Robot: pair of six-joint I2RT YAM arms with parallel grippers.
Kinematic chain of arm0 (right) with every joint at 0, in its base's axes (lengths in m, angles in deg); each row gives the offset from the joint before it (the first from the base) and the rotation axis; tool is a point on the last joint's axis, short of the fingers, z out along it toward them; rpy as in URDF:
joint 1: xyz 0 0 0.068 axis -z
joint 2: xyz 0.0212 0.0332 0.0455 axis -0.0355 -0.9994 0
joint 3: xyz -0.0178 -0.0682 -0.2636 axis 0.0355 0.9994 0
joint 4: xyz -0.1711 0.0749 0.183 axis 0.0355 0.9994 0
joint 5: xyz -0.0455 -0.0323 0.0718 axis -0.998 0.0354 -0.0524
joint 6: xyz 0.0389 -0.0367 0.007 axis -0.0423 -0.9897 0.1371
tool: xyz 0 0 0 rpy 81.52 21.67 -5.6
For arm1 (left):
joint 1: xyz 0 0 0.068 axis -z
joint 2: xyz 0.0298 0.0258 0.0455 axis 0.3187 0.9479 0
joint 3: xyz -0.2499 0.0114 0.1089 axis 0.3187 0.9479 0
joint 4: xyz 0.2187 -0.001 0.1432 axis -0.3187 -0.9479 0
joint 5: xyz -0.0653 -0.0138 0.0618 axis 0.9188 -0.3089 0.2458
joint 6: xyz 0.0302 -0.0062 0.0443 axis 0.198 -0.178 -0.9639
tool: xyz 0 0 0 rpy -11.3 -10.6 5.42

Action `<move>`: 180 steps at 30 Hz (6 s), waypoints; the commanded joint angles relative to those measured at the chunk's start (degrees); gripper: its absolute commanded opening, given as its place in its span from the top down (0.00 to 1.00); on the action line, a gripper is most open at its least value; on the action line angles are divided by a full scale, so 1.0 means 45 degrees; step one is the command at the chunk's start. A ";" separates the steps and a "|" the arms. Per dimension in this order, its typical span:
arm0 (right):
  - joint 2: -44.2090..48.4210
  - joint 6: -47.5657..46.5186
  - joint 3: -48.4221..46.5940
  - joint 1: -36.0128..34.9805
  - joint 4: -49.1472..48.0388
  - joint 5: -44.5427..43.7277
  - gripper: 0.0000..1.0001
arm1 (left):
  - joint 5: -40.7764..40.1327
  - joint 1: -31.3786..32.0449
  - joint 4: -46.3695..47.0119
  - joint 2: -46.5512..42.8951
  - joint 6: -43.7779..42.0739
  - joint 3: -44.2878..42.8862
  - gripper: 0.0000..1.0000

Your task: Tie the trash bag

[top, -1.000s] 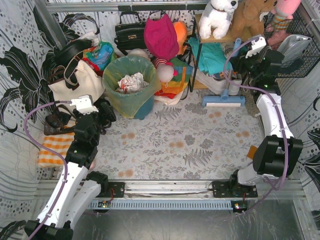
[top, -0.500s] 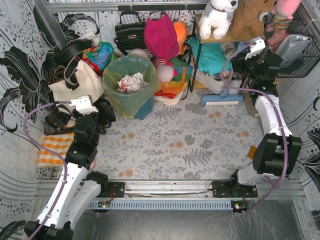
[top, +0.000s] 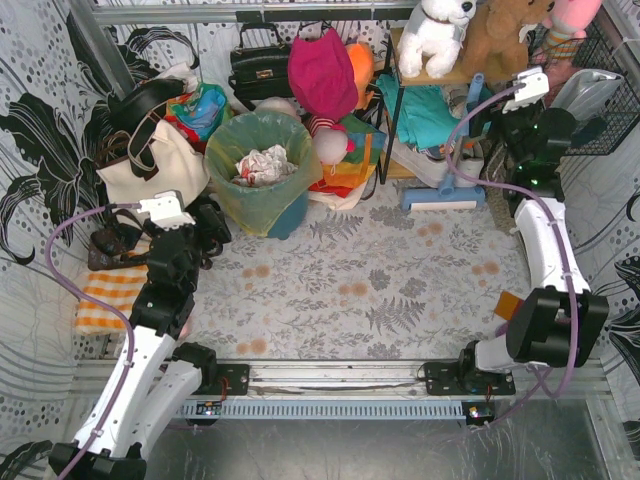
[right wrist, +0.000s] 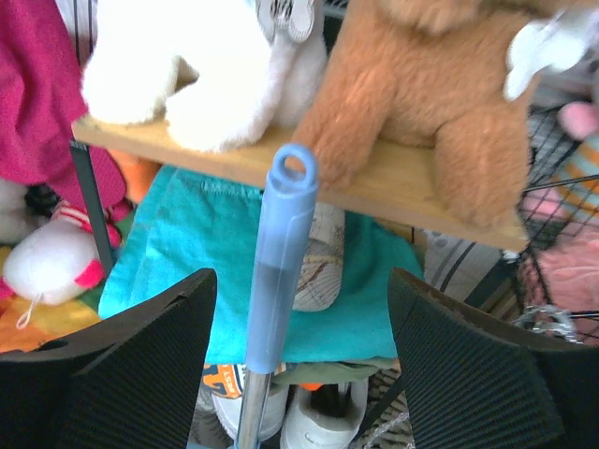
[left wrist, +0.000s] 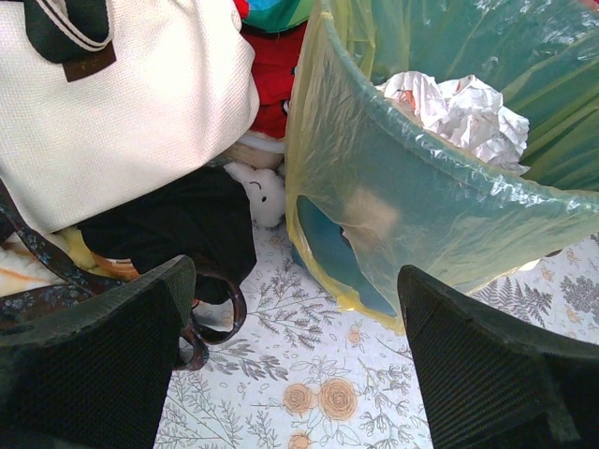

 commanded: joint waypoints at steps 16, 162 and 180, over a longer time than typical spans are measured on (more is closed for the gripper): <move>0.3498 0.8501 0.1288 -0.1863 0.2582 -0.1043 0.37 | 0.0204 -0.0025 -0.1816 0.1944 0.2658 -0.2449 0.02; 0.3430 0.8673 -0.2334 -1.0575 1.5580 -0.5957 0.49 | 0.7133 0.2358 -0.9286 0.6023 0.6196 -0.9360 0.64; 0.0071 0.4897 -0.5844 -0.9711 1.6630 -0.4390 0.46 | 0.9547 0.2411 -0.9871 0.2634 0.8765 -0.7267 0.55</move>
